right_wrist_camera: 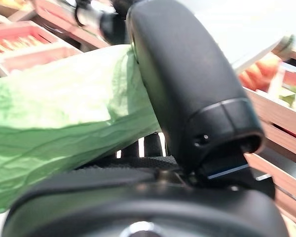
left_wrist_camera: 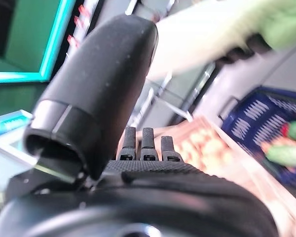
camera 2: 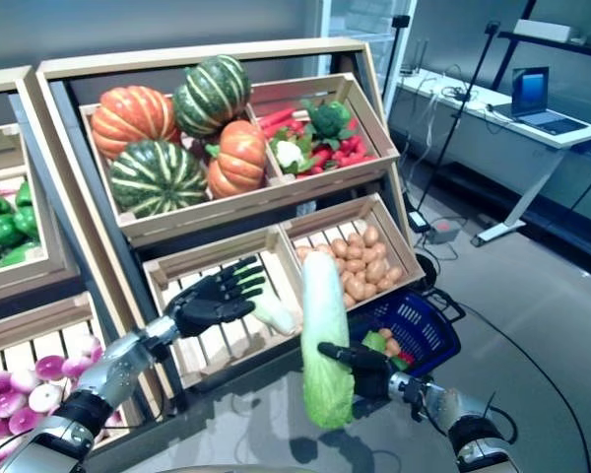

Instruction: Put vegetables into the basket

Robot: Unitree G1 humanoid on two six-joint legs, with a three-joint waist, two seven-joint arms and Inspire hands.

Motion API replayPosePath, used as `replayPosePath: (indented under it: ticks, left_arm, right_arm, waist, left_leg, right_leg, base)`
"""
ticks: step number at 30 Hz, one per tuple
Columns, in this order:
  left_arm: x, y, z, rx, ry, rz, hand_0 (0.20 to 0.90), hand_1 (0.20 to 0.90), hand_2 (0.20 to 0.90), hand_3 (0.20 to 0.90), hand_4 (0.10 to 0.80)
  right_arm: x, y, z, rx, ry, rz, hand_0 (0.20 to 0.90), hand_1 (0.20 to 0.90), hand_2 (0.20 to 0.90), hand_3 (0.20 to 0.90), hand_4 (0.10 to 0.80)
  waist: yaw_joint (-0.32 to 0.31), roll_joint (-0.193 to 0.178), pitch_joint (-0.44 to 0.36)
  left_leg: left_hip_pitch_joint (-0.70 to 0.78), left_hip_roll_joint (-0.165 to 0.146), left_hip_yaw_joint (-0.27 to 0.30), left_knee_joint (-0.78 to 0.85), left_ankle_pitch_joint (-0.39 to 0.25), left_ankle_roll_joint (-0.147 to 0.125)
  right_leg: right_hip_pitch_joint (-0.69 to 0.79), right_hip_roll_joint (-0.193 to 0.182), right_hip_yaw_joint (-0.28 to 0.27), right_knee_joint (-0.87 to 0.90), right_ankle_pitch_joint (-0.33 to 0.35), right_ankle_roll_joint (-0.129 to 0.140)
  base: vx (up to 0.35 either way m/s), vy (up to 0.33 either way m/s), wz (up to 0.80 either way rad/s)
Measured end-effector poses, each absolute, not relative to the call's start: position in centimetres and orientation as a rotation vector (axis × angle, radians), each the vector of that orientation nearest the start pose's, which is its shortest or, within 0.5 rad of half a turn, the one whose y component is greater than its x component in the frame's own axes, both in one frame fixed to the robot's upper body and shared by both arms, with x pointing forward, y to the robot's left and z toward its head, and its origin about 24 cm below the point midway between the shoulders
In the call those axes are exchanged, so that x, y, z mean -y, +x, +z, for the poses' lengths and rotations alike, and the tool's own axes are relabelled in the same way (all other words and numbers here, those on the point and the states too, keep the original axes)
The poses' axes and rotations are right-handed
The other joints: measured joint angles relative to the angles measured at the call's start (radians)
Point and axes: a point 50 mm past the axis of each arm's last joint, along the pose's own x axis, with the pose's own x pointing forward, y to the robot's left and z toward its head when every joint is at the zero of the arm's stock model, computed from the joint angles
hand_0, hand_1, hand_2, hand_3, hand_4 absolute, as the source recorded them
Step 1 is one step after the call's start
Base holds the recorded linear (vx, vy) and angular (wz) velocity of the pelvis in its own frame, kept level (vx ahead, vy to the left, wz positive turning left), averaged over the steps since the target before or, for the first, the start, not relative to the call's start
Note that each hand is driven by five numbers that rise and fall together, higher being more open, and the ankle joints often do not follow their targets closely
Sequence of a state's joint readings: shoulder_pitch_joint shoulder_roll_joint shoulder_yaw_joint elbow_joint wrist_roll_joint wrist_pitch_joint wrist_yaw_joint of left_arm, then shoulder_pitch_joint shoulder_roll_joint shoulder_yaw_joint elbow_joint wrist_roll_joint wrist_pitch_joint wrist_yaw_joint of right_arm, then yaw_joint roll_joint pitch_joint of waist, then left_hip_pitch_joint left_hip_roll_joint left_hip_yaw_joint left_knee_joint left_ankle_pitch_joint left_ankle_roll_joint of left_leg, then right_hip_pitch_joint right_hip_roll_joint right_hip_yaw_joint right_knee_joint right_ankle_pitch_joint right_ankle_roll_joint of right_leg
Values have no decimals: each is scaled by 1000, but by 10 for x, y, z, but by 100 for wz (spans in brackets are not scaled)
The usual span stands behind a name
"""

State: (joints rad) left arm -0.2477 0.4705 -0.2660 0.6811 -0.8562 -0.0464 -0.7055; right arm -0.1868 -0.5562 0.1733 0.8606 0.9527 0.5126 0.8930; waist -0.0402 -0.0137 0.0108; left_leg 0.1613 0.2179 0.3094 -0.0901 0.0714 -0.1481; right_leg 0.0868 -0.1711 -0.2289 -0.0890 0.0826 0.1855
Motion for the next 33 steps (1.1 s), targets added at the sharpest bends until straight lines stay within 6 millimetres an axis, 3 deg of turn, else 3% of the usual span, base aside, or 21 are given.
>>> replayPosePath:
  ticks: [4, 8, 11, 18, 22, 28, 29, 33]
  left_arm:
    - [-224, 260, -29, -374, -362, -504, 900, 900, 900, 900, 800]
    - [-230, 260, -32, -389, -200, -441, 900, 900, 900, 900, 800]
    - [-238, 260, -35, -402, -70, -364, 900, 900, 900, 900, 800]
    - [-242, 261, -34, -398, -6, -296, 900, 900, 900, 900, 800]
    - [-241, 266, -31, -381, 15, -269, 900, 900, 900, 900, 800]
    - [-230, 301, -1, -277, 81, -279, 900, 900, 900, 900, 800]
    - [-228, 309, 9, -234, 101, -279, 900, 900, 900, 900, 800]
    - [-221, 335, 46, -95, 181, -264, 900, 900, 900, 900, 800]
  right_arm:
    - [262, 208, -58, -748, 863, 411, 300, 300, 300, 300, 400]
    - [271, 210, -60, -710, 852, 287, 300, 300, 300, 300, 400]
    - [285, 206, -66, -698, 859, 111, 300, 300, 300, 300, 400]
    - [313, 198, -75, -622, 899, -301, 300, 300, 300, 300, 400]
    - [323, 208, -71, -537, 926, -482, 300, 300, 300, 300, 400]
    - [325, 247, -49, -445, 971, -581, 300, 300, 300, 300, 400]
    - [325, 258, -40, -421, 973, -571, 300, 300, 300, 300, 400]
    - [328, 282, -15, -354, 965, -556, 300, 300, 300, 300, 400]
  waist:
    - [0, -7, 10]
    - [2, -8, 15]
    - [2, -5, 19]
    - [3, -1, 37]
    - [5, 2, 125]
    - [6, 13, 295]
    - [7, 17, 318]
    - [6, 32, 394]
  left_leg:
    - [2, 0, 1, 0, 0, 0]
    - [6, 0, 3, 0, 0, 0]
    - [6, 0, 5, 0, 0, 0]
    - [7, -1, 8, 0, 0, 0]
    - [-24, 2, 18, 48, -11, 1]
    - [-228, 38, -32, 319, -96, 15]
    - [-291, 50, -41, 409, -129, 20]
    - [-438, 62, -83, 604, -205, 41]
  right_leg:
    - [0, 0, 2, 0, 1, 0]
    - [2, 0, 4, 0, 2, 0]
    - [2, 0, 5, 0, 2, 0]
    - [1, 0, 6, 1, 4, 0]
    - [-41, -6, 22, 53, -2, -6]
    - [-204, -28, 22, 254, -52, -30]
    - [-264, -46, 2, 339, -84, -42]
    - [-397, -92, 4, 535, -152, -42]
  base:
    - [-4, -1, -1]
    - [0, 0, 0]
    - [0, 0, 0]
    - [-35, -15, -1]
    - [-189, -72, -8]
    - [-213, -58, 3]
    - [-316, -86, 9]
    - [-136, -46, 11]
